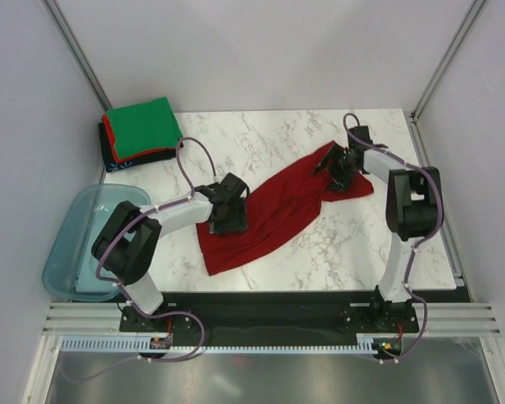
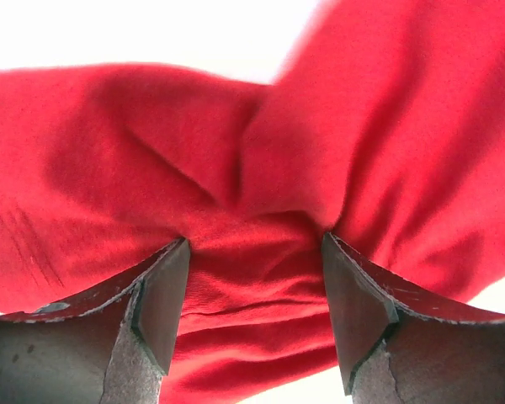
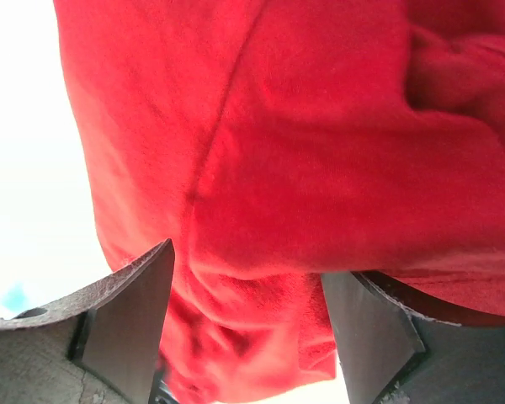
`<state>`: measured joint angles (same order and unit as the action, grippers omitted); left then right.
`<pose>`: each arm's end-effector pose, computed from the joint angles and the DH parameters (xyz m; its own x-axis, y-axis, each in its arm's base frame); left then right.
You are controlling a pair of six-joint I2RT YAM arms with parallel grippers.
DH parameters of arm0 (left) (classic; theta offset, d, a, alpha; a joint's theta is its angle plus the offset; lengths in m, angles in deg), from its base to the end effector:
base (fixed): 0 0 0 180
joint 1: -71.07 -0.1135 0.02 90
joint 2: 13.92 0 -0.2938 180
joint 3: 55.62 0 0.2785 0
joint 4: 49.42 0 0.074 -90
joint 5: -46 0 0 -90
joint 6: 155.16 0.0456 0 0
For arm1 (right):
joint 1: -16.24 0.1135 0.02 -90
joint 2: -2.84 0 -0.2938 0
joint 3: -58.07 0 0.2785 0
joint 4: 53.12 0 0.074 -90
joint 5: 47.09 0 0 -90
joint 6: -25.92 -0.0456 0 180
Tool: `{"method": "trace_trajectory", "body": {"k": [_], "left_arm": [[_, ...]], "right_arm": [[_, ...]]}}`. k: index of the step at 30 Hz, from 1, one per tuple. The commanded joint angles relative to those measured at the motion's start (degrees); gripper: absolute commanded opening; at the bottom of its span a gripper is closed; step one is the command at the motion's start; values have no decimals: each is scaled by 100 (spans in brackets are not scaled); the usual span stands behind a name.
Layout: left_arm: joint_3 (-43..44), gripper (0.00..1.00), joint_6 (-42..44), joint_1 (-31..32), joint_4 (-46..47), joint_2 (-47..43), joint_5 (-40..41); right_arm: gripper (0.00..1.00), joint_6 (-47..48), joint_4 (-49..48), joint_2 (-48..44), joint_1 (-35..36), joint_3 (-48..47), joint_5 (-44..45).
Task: Fold and stack the t-shirts
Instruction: Fold the tshirt
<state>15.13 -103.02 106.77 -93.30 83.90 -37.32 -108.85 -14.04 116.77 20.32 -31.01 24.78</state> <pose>0.2848 -0.1981 0.1651 -0.9428 -0.0731 -0.3252 -0.0379 0.9928 -0.1135 0.4413 0.0457 0.1596 -0.7798 0.6154 -0.1151 0.4862 0.7111 0.5079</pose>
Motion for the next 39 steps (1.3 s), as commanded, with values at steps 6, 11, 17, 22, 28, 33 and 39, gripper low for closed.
{"method": "trace_trajectory", "body": {"k": [6, 11, 17, 22, 28, 33, 39], "left_arm": [[-259, 70, -1670, 1060, 533, 273, -2266], [32, 70, -1742, 1193, 534, 98, -2496], [146, 70, -1566, 1193, 262, 27, -2302], [374, 68, -1531, 1202, -1, -491, -2058], [1051, 69, -1057, 1228, -800, -1377, -1067], [727, 72, -749, 1220, -978, -2248, -168], [-406, 75, -845, 1185, -776, -3268, 484]], "right_arm": [[78, 285, -185, 3341, 840, -4048, -436], [85, -39, -298, 4479, 1016, -6026, -885], [89, -32, -738, 4349, 990, -5661, -736], [91, 170, -940, 4068, 998, -5686, -1253], [98, 548, -1011, 3190, 1025, -5695, -1711], [98, 1057, -608, 1717, 990, -4977, -1458], [98, 1498, -598, -1147, 1086, -1323, -157]]}}
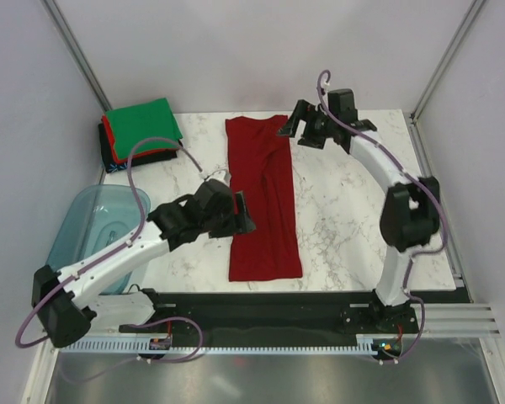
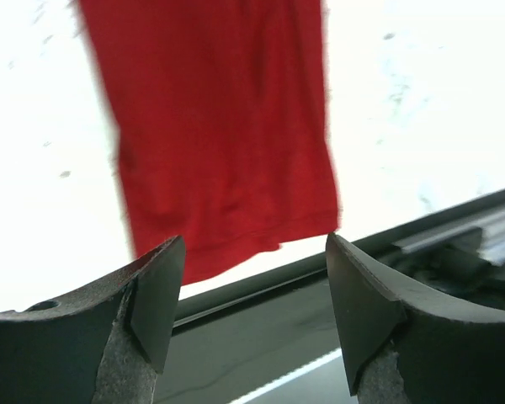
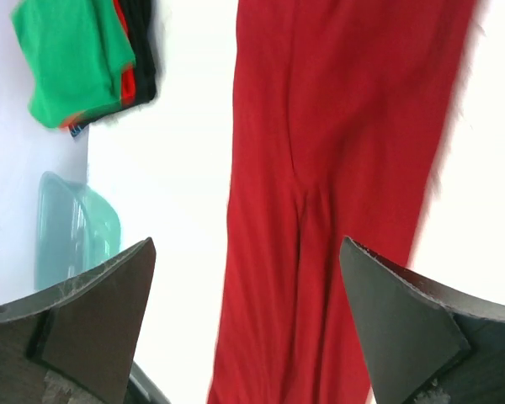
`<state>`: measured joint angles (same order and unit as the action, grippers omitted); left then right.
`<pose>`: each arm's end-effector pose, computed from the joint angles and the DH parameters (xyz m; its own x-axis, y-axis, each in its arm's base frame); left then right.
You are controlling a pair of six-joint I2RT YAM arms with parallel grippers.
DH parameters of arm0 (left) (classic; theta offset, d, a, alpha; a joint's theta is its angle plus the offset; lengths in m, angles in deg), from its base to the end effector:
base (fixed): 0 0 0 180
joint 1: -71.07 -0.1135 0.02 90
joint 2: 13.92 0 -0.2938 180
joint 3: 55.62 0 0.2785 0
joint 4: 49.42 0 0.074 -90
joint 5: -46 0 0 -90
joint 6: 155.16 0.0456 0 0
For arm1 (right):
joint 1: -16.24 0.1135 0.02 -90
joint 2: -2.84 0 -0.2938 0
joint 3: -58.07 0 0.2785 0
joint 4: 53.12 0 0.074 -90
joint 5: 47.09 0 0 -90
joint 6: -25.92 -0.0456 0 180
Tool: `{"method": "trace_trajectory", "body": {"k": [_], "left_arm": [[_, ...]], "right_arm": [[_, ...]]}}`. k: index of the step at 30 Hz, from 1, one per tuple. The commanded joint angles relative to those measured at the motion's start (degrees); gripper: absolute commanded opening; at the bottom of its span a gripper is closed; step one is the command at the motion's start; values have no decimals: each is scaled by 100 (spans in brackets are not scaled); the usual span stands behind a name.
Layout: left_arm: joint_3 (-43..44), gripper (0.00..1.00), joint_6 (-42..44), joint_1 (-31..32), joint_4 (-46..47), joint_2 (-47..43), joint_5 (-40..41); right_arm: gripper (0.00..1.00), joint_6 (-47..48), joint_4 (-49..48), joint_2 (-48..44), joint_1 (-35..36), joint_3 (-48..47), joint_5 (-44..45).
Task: Fold and stack the t-shirts
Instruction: Fold the tshirt
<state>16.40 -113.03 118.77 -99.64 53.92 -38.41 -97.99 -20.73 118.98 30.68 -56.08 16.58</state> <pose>0.1849 -0.1966 0.3200 -0.8371 -0.1767 -0.5177 0.1040 0.8777 -0.4678 0.5010 0.1499 0.3027 -0.7763 0.3164 -0.5452 -0.1746 0.7231 0.6683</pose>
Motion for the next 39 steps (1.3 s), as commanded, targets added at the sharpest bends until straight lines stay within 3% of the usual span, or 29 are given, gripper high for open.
{"method": "trace_trajectory", "body": {"k": [1, 4, 7, 13, 17, 26, 29, 32, 33, 34, 35, 36, 37, 39], "left_arm": [[-682, 75, 139, -15, -72, -349, 549], [-1349, 75, 68, -59, 235, -551, 339], [-1711, 75, -46, -77, 569, -666, 172], [-2686, 75, -160, -77, 1315, -859, -233], [-3178, 74, -292, -77, 1851, -965, -435], [-4005, 69, -696, -77, 2731, -833, -743], [-4164, 57, -784, -68, 3074, -719, -840], [-4155, 30, -793, -68, 3233, -587, -901], [-4121, 11, -785, -68, 3233, -552, -945], [-4016, 2, -758, -68, 3172, -561, -971], [-3928, 2, -741, -68, 3085, -587, -998], [-3840, 2, -741, -68, 2927, -639, -989], [-3578, 2, -758, -59, 2543, -805, -963], [-3199, 2, -776, -59, 1944, -1025, -788]], "right_arm": [[98, 403, 80, -1696, 68, 1650, 768], [94, 245, 80, -2892, 234, 3747, 989], [87, 79, 88, -3842, 568, 4710, 1059], [83, -597, -95, -5381, 1508, 6889, 1095], [77, -975, -428, -5839, 1781, 7593, 1086], [62, -1434, -1202, -5576, 2467, 8324, 1341], [50, -1478, -1361, -5444, 2529, 8422, 1349], [41, -1548, -1563, -5356, 2582, 8501, 1332], [38, -1557, -1616, -5347, 2599, 8510, 1332], [27, -1583, -1625, -5347, 2617, 8466, 1314], [20, -1584, -1503, -5391, 2634, 8405, 1314], [6, -1549, -1337, -5443, 2626, 8318, 1332], [0, -1444, -796, -5539, 2634, 8012, 1506], [0, -1303, -73, -5891, 2634, 7546, 1770]]}}
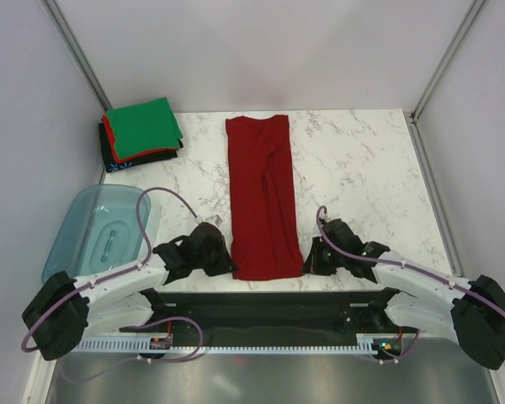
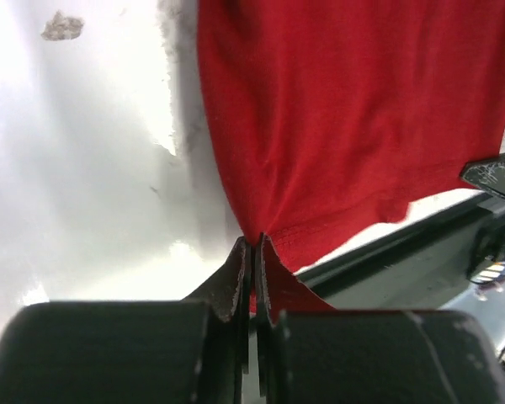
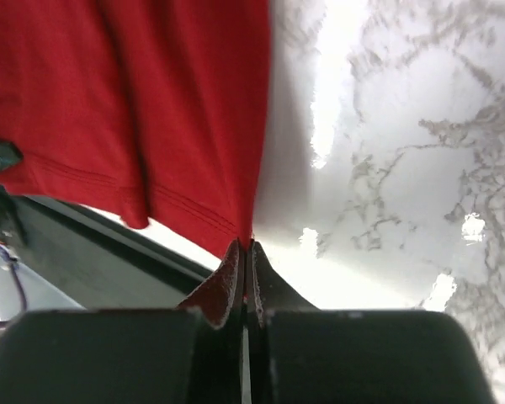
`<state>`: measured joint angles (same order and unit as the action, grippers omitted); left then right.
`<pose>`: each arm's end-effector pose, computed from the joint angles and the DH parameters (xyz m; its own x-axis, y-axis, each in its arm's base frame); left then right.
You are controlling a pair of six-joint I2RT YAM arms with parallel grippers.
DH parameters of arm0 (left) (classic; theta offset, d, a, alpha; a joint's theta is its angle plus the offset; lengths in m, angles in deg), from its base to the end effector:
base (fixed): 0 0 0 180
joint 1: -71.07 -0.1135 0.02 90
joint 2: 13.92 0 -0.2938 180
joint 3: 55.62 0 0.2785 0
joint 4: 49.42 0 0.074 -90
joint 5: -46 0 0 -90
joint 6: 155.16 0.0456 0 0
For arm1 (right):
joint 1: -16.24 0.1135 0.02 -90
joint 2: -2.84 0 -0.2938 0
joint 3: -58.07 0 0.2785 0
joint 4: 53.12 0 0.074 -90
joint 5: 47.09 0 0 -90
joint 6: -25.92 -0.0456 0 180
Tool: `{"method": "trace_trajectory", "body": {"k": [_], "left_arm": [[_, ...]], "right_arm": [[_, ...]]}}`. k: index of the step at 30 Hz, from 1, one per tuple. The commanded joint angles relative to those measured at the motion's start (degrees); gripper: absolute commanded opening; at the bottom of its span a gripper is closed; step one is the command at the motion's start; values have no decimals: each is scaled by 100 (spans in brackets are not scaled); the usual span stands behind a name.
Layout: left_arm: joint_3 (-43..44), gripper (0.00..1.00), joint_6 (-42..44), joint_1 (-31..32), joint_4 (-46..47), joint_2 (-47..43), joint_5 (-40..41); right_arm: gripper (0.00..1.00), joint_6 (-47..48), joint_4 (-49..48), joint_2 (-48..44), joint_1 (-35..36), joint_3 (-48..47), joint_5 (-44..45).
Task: Fold and stack the t-shirts
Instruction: Fold the tshirt
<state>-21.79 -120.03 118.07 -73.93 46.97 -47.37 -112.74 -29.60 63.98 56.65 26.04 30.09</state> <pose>0.1340 -0.1476 0.1499 -0.9249 -0.2053 -0.3200 -0.0025 0.8450 -0.5348 0.1407 0.1331 0.1412 -0.9513 0.1516 -0.2685 -0.0309 0.8195 0.5722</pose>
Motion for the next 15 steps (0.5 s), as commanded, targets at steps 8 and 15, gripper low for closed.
{"method": "trace_trajectory", "body": {"k": [8, 15], "left_arm": [[1904, 2, -32, 19, -2263, -1193, 443], [1132, 2, -673, 186, -2413, -1700, -338]], "right_arm": [[0, 332, 2716, -859, 90, -2295, 729], [0, -388, 2777, -1288, 731, -1732, 886]]}}
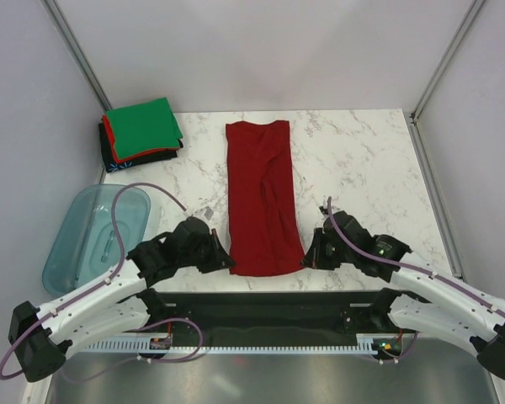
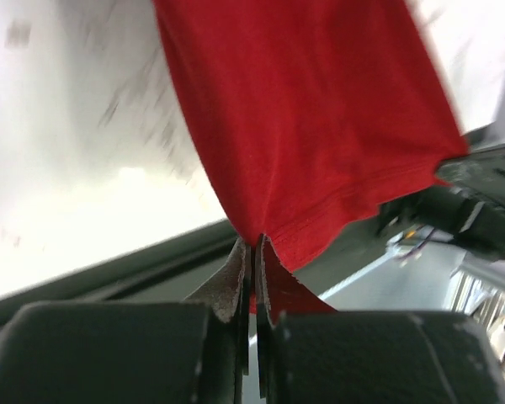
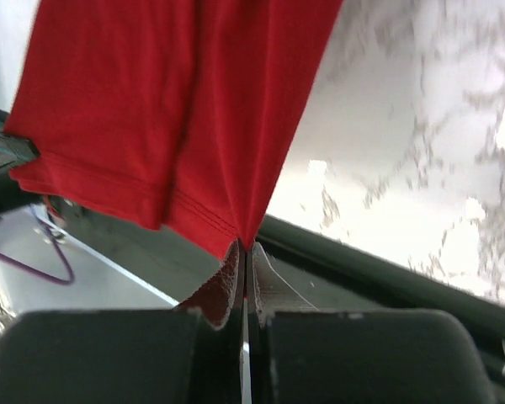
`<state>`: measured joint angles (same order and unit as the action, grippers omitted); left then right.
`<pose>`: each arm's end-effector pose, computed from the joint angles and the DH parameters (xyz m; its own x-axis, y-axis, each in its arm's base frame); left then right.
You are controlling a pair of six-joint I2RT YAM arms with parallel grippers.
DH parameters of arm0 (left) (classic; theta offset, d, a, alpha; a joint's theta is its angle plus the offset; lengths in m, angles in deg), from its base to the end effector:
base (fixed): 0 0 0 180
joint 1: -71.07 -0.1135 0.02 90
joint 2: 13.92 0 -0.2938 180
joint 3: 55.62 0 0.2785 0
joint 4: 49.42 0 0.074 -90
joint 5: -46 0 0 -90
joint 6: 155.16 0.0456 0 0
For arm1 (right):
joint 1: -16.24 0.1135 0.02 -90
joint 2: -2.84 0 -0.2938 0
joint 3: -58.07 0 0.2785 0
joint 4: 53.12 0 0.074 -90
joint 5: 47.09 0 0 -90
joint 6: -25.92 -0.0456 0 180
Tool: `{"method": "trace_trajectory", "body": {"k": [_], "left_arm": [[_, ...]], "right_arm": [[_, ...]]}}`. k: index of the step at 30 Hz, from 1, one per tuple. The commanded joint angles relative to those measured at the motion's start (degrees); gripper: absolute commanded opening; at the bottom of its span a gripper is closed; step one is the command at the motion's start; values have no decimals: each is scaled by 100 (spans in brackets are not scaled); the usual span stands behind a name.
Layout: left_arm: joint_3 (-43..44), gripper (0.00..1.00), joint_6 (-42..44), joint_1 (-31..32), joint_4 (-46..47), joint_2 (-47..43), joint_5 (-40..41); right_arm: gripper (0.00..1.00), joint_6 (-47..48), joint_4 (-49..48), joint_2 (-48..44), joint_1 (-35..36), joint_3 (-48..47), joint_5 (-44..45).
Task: Fold and stack the t-shirts
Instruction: Fold the tshirt
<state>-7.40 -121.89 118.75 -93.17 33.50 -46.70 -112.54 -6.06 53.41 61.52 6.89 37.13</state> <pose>0.1244 -0.1399 0.2523 -0.8886 -0.2646 -0.3747 0.0344 0.7762 -0.6296 0.1333 0.1412 0.2569 -0.9039 0.1456 -0.4023 -0.1195 0.8170 0.5641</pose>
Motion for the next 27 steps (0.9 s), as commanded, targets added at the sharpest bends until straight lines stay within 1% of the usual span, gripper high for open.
{"method": "trace_trajectory", "body": {"k": [1, 3, 5, 7, 9, 10, 12, 13, 14, 18, 20, 24, 25, 27], "left_arm": [[-490, 2, -575, 197, -516, -478, -442], [-614, 2, -752, 250, -708, -811, -503], [-554, 2, -664, 268, -981, -918, -451], [-273, 2, -437, 268, -1393, -884, -74], [77, 2, -252, 268, -1535, -770, 416], [210, 2, -94, 259, -1606, -604, 559], [621, 3, 74, 251, -1624, -375, 909], [772, 3, 222, 259, -1633, -261, 1007], [922, 3, 285, 251, -1676, 10, 1113], [1764, 3, 636, 215, -1694, 688, 1569], [1994, 3, 821, 154, -1703, 926, 1702], [2556, 3, 1155, -170, -1685, 1593, 1685], [2627, 3, 1312, -406, -1677, 1699, 1650], [2820, 3, 1462, -680, -1589, 1884, 1475]], "right_arm": [[0, -653, 511, -301, 445, 278, 217], [0, -874, 590, -486, 666, 367, 349], [0, -1077, 713, -574, 930, 376, 455], [0, -1069, 749, -548, 965, 306, 577], [0, -964, 740, -434, 957, 175, 893], [0, -858, 758, -225, 957, -70, 1164], [0, -595, 784, 22, 948, -378, 1412], [0, -515, 801, 276, 922, -693, 1544], [0, -428, 802, 409, 895, -835, 1684], [0, 143, 802, 1033, 641, -1678, 1765], [0, 328, 793, 1350, 456, -1917, 1765], [0, 680, 740, 1780, 149, -2391, 1624], [0, 785, 705, 1920, 18, -2453, 1581], [0, 900, 635, 2053, -141, -2585, 1493]]}}
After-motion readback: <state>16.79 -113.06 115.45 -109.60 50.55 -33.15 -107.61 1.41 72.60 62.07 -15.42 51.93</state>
